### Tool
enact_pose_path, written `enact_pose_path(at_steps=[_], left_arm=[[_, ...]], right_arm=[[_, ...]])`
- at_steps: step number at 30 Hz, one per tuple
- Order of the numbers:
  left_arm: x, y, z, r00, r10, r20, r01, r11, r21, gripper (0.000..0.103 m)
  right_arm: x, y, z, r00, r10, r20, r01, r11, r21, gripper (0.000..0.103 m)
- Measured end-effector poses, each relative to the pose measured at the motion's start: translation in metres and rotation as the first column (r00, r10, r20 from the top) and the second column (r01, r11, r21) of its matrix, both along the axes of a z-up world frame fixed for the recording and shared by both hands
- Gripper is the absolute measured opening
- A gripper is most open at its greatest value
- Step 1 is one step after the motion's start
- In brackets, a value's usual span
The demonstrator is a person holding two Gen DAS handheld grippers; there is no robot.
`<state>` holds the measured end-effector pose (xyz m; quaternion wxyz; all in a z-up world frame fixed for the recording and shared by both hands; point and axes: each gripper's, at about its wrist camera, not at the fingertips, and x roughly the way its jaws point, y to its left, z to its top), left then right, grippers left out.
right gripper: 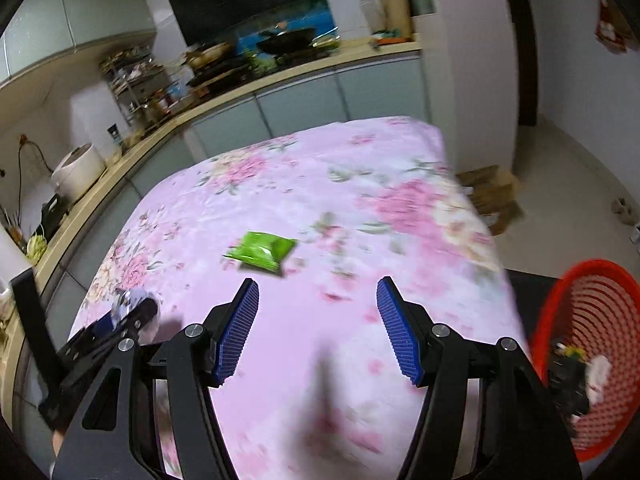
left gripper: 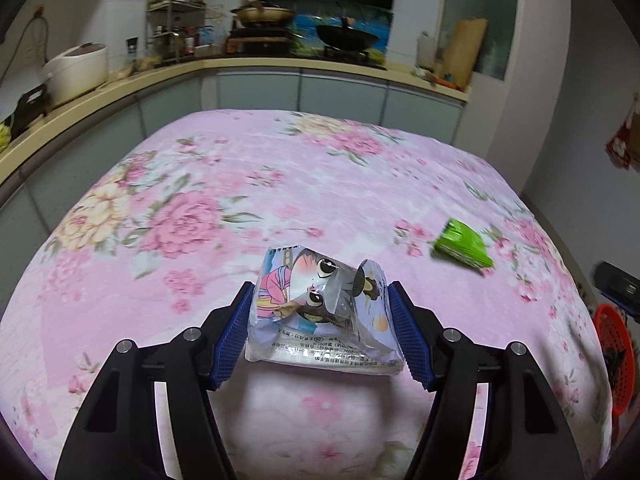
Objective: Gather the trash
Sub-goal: 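Grasp the clear printed wrapper with the left tool, then grasp the green snack packet with the right tool while the left tool holds the wrapper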
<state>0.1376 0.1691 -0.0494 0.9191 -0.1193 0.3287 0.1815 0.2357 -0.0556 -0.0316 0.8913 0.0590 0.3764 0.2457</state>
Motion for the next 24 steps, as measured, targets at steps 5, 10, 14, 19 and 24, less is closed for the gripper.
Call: enact_pose_path(at_steps=[5, 10, 14, 19, 24], left_arm=[[-0.011, 0.016, 0.004, 0.999, 0.034, 0.028, -0.034, 0.999, 0.009, 0.064], [-0.021, 0.032, 0.004, 0.997, 0.060, 0.049, -0.059, 0.998, -0.013, 0.064], [-0.024, 0.037, 0.002, 0.997, 0.060, 0.052, -0.059, 0.998, -0.017, 0.064], [-0.027, 0.042, 0.003, 0.996, 0.065, 0.063, -0.064, 0.998, -0.027, 0.064], [-0.027, 0.038, 0.004, 0.996, 0.055, 0.063, -0.054, 0.998, -0.017, 0.064]], right_arm=[[0.027, 0.048, -0.009, 0.997, 0.038, -0.065, -0.039, 0.999, -0.018, 0.060], [0.051, 0.089, -0.013, 0.995, 0.054, -0.088, -0.058, 0.997, -0.041, 0.060], [0.069, 0.116, -0.025, 0.993, 0.044, -0.107, -0.053, 0.995, -0.087, 0.060], [0.083, 0.130, -0.039, 0.992, 0.018, -0.123, -0.036, 0.989, -0.146, 0.060], [0.085, 0.139, -0.046, 0.995, 0.003, -0.095, -0.025, 0.971, -0.237, 0.059]])
